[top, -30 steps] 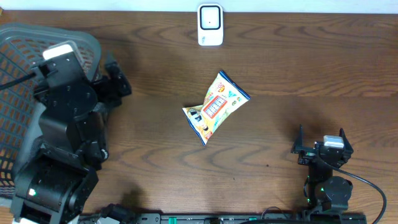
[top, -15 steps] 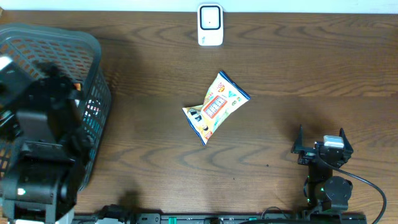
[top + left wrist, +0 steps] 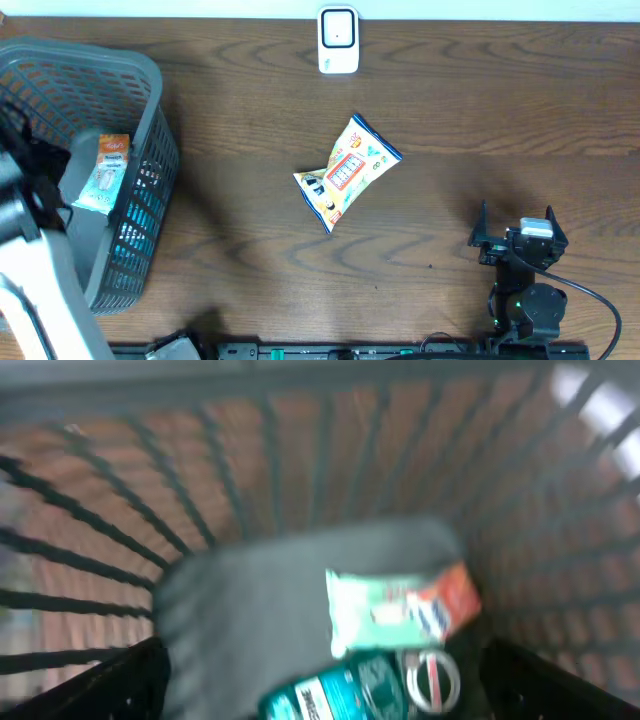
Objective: Scan the item barcode
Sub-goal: 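Reach the left gripper into the basket and grasp the green wipes pack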
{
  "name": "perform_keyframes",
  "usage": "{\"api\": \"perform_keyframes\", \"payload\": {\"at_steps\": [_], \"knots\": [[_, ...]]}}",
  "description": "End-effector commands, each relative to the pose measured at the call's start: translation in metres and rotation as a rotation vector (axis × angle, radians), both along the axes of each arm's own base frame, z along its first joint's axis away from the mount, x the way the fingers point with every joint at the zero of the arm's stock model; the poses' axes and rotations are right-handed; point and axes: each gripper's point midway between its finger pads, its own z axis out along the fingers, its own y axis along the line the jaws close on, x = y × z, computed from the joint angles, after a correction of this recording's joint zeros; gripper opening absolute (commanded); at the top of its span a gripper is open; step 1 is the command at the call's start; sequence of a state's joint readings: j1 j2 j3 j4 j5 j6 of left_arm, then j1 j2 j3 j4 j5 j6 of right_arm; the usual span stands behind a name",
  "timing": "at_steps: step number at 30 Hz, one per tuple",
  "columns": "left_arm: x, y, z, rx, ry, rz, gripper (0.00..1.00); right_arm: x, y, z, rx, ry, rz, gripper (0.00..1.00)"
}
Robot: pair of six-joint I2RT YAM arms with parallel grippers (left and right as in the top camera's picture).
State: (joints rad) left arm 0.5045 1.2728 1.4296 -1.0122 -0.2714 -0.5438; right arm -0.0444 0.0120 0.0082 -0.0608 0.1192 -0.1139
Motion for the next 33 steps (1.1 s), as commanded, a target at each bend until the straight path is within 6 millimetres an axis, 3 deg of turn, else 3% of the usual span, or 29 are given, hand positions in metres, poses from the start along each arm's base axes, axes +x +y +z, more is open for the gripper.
{"api": "perform_keyframes", "payload": {"at_steps": [1,7,14,16,21,27,33], "knots": [[0.027,-0.01,-0.04,-0.163,0.055,-0.113,0.98,0.0,0.001,0.0,-0.007,0.0,0.006,0.99],[0.04,-0.001,-0.098,-0.26,0.197,-0.092,0.98,0.0,0.001,0.0,-0.007,0.0,0.006,0.99],[0.034,0.017,-0.157,-0.366,0.302,-0.038,0.98,0.0,0.001,0.0,-0.006,0.0,0.006,0.99],[0.044,0.017,-0.172,-0.424,0.278,-0.082,0.98,0.0,0.001,0.0,-0.006,0.0,0.006,0.99],[0.054,0.016,-0.194,-0.472,0.28,-0.103,0.98,0.0,0.001,0.0,-0.006,0.0,0.006,0.99],[0.053,0.015,-0.217,-0.506,0.323,-0.096,0.98,0.0,0.001,0.0,-0.006,0.0,0.006,0.99],[0.049,0.006,-0.252,-0.565,0.349,-0.101,0.98,0.0,0.001,0.0,-0.007,0.0,0.006,0.99]]}}
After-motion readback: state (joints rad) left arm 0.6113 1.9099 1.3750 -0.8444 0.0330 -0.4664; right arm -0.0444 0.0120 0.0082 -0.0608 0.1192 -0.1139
